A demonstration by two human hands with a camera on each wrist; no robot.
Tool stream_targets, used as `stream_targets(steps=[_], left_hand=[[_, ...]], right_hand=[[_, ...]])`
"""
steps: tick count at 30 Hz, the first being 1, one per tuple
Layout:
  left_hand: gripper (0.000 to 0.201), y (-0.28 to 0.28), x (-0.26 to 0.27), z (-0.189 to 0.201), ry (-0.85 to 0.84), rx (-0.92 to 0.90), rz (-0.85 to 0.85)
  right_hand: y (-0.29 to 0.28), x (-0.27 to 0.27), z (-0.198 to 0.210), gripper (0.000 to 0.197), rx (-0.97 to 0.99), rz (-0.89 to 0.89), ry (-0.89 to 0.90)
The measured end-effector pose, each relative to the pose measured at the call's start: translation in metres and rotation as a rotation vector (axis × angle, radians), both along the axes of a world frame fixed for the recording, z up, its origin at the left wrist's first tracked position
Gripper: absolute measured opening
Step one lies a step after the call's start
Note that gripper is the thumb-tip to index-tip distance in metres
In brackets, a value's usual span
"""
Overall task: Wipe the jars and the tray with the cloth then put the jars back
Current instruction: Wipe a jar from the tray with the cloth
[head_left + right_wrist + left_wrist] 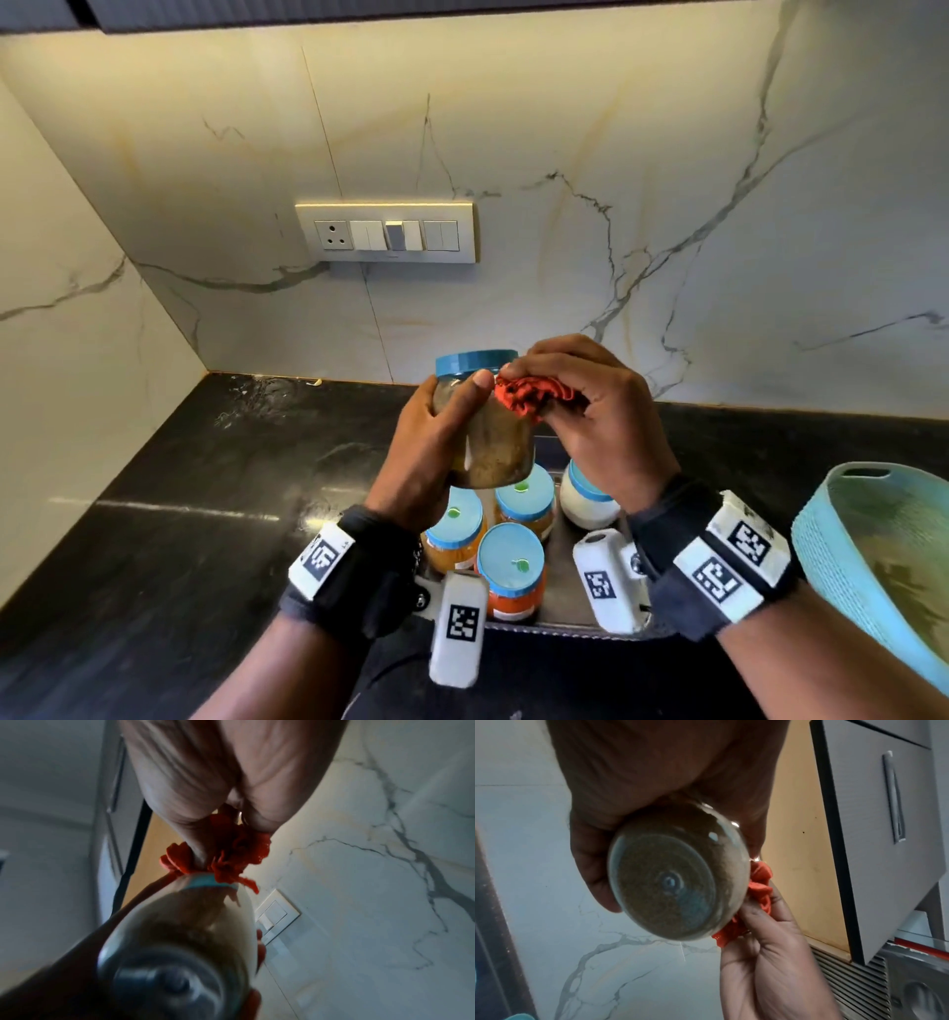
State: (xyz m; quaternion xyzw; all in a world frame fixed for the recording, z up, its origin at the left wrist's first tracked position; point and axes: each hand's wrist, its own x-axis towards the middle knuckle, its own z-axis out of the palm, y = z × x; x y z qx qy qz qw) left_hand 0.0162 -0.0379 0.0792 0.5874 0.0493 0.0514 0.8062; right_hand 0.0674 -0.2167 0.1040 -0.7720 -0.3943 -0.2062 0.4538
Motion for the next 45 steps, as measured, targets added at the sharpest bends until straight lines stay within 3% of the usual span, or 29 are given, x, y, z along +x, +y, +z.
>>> stream_targets(steps=[3,7,13,18,21,26,29,33,36,39,45], left_hand=[[0.066,0.004,0.004,0.008,-0.020,-0.046,0.013],[0.068,0.007,0.006,0.009,-0.023,-0.077,0.004],[0.066,-0.001,0.004,0.003,-0.013,-0.129,-0.082],[0.076,0.007,0.002,0.011,-0.007,-0.198,-0.051],[0.071,0.008,-0.001,0.012,-0.007,-0.236,-0.063],[0.092,0.003,-0.005,0.015,-0.007,-0.308,-0.239],[0.082,0.000,-0.003,0.022,-0.027,-0.310,-0.240],[0.056,0.001,0.007,0.027,-0.023,-0.078,-0.115],[0.058,-0.004,0.009,0.031,0.024,0.073,-0.099],[0.066,-0.009,0.012,0.030,-0.003,0.029,-0.049],[0.062,-0.002,0.016,0.028,0.028,0.015,-0.043]], right_hand=[[-0.001,-0.025,-0.008,0.046,-0.087,-0.001,-0.117],[-0.005,-0.046,-0.013,0.036,-0.255,0.033,-0.298],[-0.004,0.002,0.009,0.041,0.019,-0.010,-0.015],[-0.004,-0.034,-0.010,0.046,-0.049,0.031,-0.110],[-0.009,-0.037,-0.015,0.043,-0.066,0.082,-0.161],[-0.005,-0.008,0.001,0.039,0.187,0.083,0.069],[-0.004,-0.010,0.008,0.038,0.213,0.065,0.062],[-0.010,-0.006,0.016,0.043,0.109,-0.072,-0.089],[-0.009,0.002,0.028,0.043,0.012,-0.103,-0.133],[-0.002,-0.009,0.030,0.041,-0.066,-0.068,-0.161],[-0.005,-0.060,-0.001,0.031,-0.318,-0.029,-0.358]])
